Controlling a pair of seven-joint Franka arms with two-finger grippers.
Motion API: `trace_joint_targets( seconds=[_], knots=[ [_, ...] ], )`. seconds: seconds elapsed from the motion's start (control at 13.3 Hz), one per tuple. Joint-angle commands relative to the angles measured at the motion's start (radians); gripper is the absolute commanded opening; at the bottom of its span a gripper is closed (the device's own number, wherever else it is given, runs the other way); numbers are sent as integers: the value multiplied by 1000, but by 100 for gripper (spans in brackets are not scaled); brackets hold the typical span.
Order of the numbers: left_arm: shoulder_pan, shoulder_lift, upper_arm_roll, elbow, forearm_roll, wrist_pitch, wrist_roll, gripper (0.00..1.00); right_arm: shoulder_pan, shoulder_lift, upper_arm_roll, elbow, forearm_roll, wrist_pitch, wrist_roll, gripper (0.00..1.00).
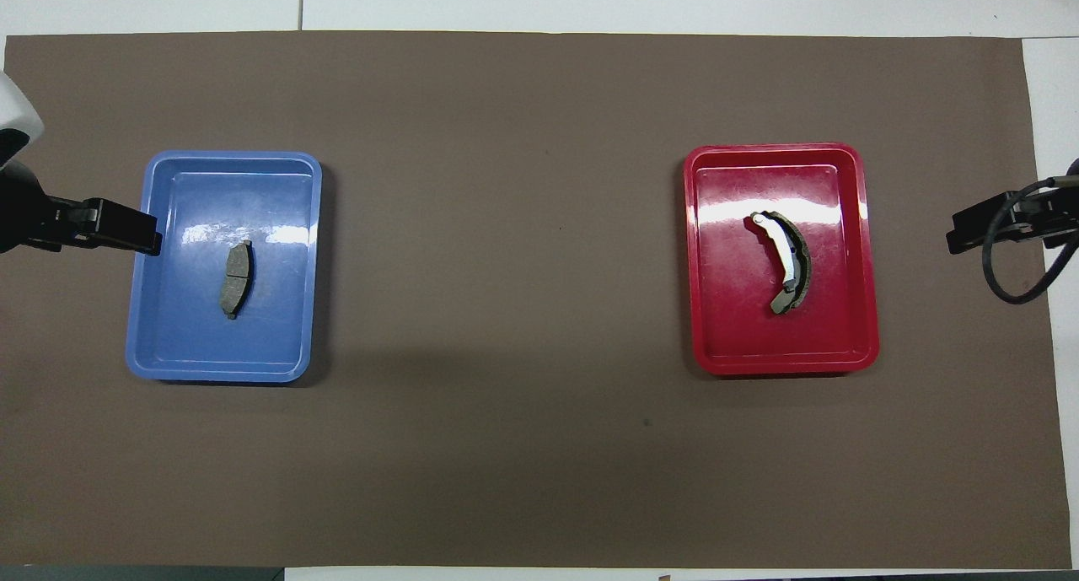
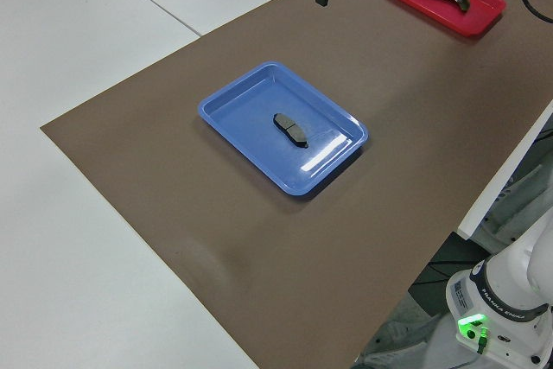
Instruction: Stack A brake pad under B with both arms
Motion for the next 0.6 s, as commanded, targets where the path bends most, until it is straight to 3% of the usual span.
trace_joint_targets(
  seconds=[0.0, 0.53],
  knots=[
    [-1, 5, -2, 16, 2, -19, -7, 100, -18, -12, 15, -10, -11, 10, 14, 100],
    [0, -5, 14, -24, 1, 9, 0, 100, -16, -17, 29, -19, -11, 14, 14, 100]
  ],
)
